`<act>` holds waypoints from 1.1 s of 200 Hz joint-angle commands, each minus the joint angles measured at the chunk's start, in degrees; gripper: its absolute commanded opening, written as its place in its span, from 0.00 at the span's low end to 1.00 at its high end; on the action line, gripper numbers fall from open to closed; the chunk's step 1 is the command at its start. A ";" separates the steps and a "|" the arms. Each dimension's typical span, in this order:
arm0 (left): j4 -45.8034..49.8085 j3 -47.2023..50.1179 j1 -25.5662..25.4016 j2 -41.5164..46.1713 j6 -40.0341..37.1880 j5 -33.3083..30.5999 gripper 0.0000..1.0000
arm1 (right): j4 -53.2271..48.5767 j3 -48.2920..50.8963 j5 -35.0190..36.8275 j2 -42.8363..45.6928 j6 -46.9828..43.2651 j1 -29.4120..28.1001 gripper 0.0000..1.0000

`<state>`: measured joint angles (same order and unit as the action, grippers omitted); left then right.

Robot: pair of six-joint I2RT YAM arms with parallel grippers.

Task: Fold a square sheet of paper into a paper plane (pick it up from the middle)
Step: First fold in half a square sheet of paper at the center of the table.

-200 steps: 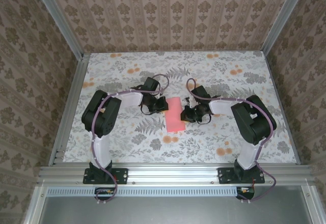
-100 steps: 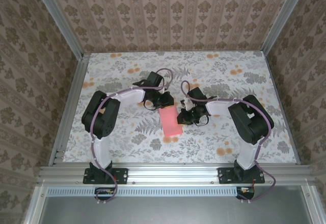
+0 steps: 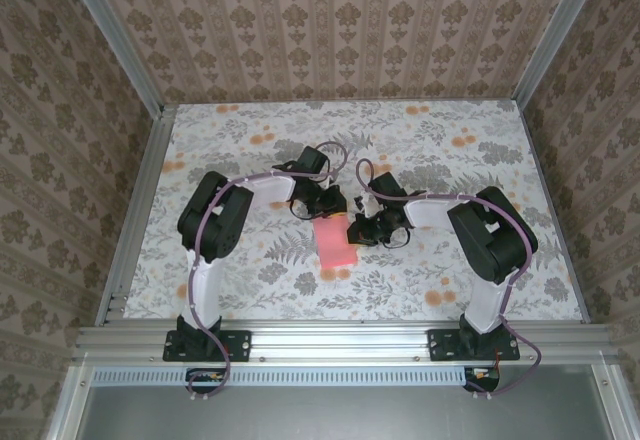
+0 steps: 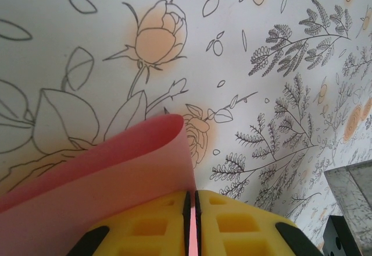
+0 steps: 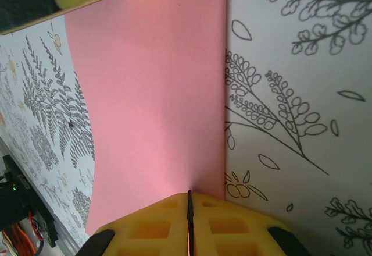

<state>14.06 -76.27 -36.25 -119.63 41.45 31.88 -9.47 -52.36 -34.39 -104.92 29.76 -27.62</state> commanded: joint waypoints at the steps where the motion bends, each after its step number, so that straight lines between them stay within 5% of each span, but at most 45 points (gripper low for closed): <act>1: -1.61 -0.91 0.30 -1.33 1.27 1.26 0.14 | -1.85 1.69 0.68 -2.27 0.37 -0.25 0.11; 43: -6.29 0.21 0.38 -0.25 2.66 4.00 0.16 | -1.92 1.88 1.51 -2.92 0.57 -0.25 0.10; 128: 0.61 -0.68 1.31 -4.22 -1.04 -4.30 0.13 | -3.53 2.83 1.59 -2.09 0.41 -0.25 0.10; 220: -1.55 3.49 3.36 -5.16 -2.46 -4.46 0.12 | -9.40 9.87 -5.30 5.76 -1.27 -0.33 0.10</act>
<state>9.61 -75.66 -35.14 -121.14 41.52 34.33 -8.56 -45.82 -37.80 -100.99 29.89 -27.49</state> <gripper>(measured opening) 0.124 0.104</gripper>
